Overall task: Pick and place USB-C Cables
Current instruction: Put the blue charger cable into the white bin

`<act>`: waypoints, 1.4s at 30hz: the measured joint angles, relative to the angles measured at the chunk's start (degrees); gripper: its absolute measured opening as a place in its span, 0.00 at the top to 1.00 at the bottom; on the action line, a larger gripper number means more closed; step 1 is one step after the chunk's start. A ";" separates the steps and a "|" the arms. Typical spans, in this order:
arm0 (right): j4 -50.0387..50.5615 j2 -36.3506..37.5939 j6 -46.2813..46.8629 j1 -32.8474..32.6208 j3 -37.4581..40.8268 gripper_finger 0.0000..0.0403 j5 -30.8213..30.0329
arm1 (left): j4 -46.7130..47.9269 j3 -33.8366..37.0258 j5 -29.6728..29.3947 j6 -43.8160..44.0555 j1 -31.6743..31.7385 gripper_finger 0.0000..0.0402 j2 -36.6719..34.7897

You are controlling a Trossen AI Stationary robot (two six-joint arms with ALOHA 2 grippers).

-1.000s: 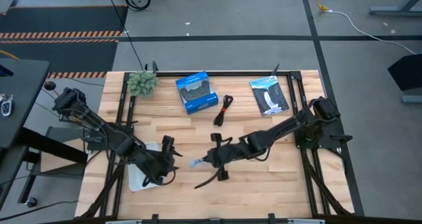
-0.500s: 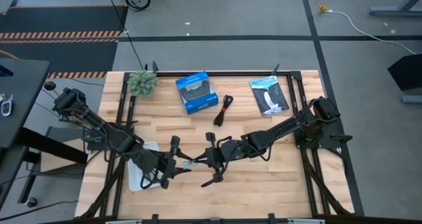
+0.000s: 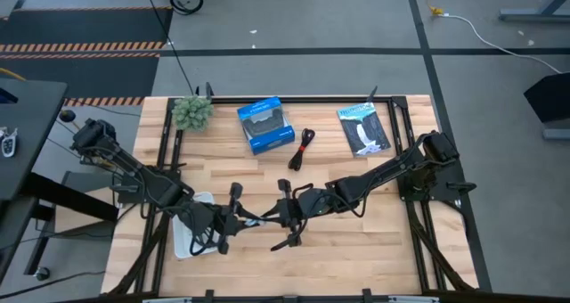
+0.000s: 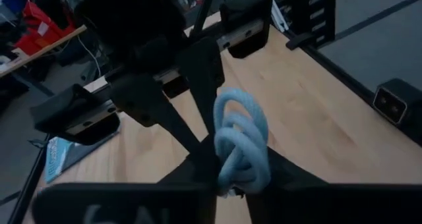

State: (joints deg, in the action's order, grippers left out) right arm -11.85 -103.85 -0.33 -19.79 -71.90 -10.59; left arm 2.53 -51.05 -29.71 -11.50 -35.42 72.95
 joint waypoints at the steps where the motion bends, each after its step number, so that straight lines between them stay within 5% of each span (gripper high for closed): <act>1: 0.45 0.11 0.12 0.00 0.00 0.86 0.02 | 0.71 0.00 -0.04 -0.34 -0.22 0.89 -0.30; 9: 13.29 6.89 0.59 0.17 0.00 0.69 -5.12 | 12.29 -0.02 -0.25 0.62 -2.05 0.90 -6.32; 16: 23.07 13.78 2.23 0.20 0.00 0.68 -12.99 | 37.78 0.00 10.13 17.42 -4.87 0.84 -11.33; 22: 23.49 15.53 0.02 0.38 0.00 0.68 -15.80 | 50.79 0.00 11.09 26.13 -9.02 0.88 -11.46; 28: 22.24 15.52 -5.22 1.92 0.00 0.68 -19.85 | 57.99 0.00 8.83 25.37 -9.88 0.87 -8.43; 37: 21.93 15.47 -5.86 3.45 0.00 0.68 -19.96 | 59.62 0.00 10.42 8.77 -12.10 0.86 1.36; 42: 21.94 15.47 -5.86 3.39 0.00 0.68 -19.88 | 59.24 0.00 13.70 7.75 -12.11 0.75 3.93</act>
State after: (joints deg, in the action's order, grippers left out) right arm 10.09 -88.38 -6.20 -16.40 -71.90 -30.47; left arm 61.78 -51.05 -16.01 -3.75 -47.53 76.89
